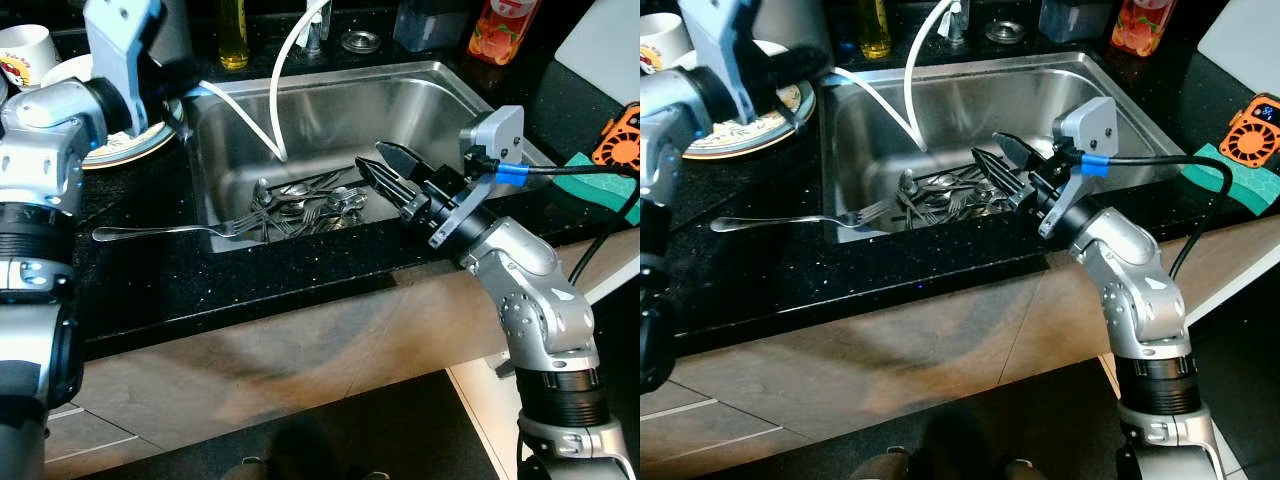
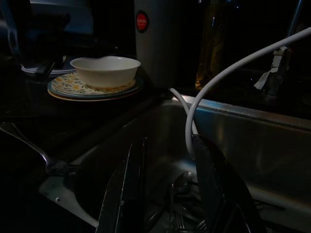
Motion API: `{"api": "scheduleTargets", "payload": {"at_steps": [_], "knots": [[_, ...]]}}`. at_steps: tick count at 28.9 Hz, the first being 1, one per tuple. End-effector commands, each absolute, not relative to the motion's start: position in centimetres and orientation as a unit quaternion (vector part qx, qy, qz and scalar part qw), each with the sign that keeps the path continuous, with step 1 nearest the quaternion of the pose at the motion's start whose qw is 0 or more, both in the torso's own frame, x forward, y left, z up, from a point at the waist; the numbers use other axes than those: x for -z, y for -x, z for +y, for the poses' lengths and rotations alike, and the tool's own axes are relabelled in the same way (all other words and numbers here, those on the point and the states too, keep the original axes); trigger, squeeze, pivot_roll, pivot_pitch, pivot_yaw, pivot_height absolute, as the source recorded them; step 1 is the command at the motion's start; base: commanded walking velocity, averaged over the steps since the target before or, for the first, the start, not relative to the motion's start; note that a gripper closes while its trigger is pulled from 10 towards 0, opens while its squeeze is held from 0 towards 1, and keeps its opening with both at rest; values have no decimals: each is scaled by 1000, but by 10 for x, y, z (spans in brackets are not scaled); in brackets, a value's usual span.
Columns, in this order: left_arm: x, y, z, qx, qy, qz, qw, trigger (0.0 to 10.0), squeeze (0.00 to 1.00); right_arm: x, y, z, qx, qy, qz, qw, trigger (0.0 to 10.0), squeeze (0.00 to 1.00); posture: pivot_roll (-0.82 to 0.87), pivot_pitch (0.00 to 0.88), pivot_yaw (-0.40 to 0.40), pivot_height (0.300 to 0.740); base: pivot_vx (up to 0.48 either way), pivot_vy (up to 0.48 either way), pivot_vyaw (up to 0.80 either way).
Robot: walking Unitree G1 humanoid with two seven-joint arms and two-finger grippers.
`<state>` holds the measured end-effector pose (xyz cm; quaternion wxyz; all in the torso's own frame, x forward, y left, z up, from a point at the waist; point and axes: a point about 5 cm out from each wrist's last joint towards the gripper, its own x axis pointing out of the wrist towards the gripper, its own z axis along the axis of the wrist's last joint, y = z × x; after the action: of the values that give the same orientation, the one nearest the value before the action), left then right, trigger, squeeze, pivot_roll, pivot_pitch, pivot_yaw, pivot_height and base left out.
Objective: Kitchen organization
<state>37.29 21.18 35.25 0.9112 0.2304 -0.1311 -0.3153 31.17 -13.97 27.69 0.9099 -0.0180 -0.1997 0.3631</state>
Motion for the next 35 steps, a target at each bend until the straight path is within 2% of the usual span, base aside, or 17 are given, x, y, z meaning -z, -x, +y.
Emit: {"api": "scheduleTargets", "payload": {"at_steps": [1, 3, 4, 8, 11, 16, 17, 18, 19, 23, 24, 28, 35], "knots": [[-348, -368, 223, 340, -250, -93, 902, 10000, 0, -278, -311, -139, -367, 15, -199, 909, 10000, 0, 107, 160, -14, 740, 0, 0, 0], [-346, -366, 230, 355, -249, -74, 898, 10000, 0, -277, -312, -139, -367, 15, -199, 909, 10000, 0, 114, 160, -14, 740, 0, 0, 0], [-344, -366, 237, 366, -240, -53, 898, 10000, 1000, -277, -312, -138, -367, 15, -198, 909, 10000, 0, 123, 159, -16, 740, 0, 0, 0], [-337, -368, 241, 396, -222, -17, 891, 10000, 1000, -276, -313, -137, -369, 13, -198, 908, 10000, 0, 126, 157, -17, 740, 0, 0, 0], [-323, -370, 230, 453, -224, 22, 863, 10000, 1000, -276, -314, -136, -370, 12, -199, 907, 10000, 0, 123, 157, -18, 740, 0, 0, 0], [-312, -372, 215, 494, -230, 48, 837, 10000, 1000, -277, -313, -137, -370, 12, -199, 907, 10000, 0, 121, 157, -19, 740, 0, 0, 0], [-311, -373, 208, 508, -230, 52, 828, 10000, 392, -277, -313, -138, -370, 13, -198, 908, 10000, 0, 121, 157, -19, 740, 0, 0, 0], [-311, -373, 208, 508, -230, 52, 828, 10000, 392, -277, -313, -138, -370, 13, -198, 908, 10000, 0, 121, 157, -19, 740, 0, 0, 0], [-310, -375, 199, 524, -233, 59, 817, 10000, 0, -277, -313, -138, -369, 14, -198, 908, 10000, 0, 113, 162, -19, 740, 0, 0, 0], [-304, -376, 182, 567, -247, 91, 780, 10000, 0, -277, -311, -140, -369, 14, -198, 908, 10000, 0, 109, 169, -16, 740, 0, 0, 0], [-304, -376, 182, 567, -247, 91, 780, 10000, 0, -277, -311, -140, -369, 14, -198, 908, 10000, 0, 109, 169, -16, 740, 0, 0, 0], [-297, -371, 174, 614, -259, 121, 736, 10000, 0, -276, -309, -138, -369, 12, -196, 908, 10000, 0, 112, 174, -12, 740, 0, 0, 0], [-295, -372, 176, 608, -281, 136, 730, 10000, 0, -276, -308, -136, -370, 11, -198, 908, 10000, 0, 111, 174, -4, 740, 0, 0, 0]]}}
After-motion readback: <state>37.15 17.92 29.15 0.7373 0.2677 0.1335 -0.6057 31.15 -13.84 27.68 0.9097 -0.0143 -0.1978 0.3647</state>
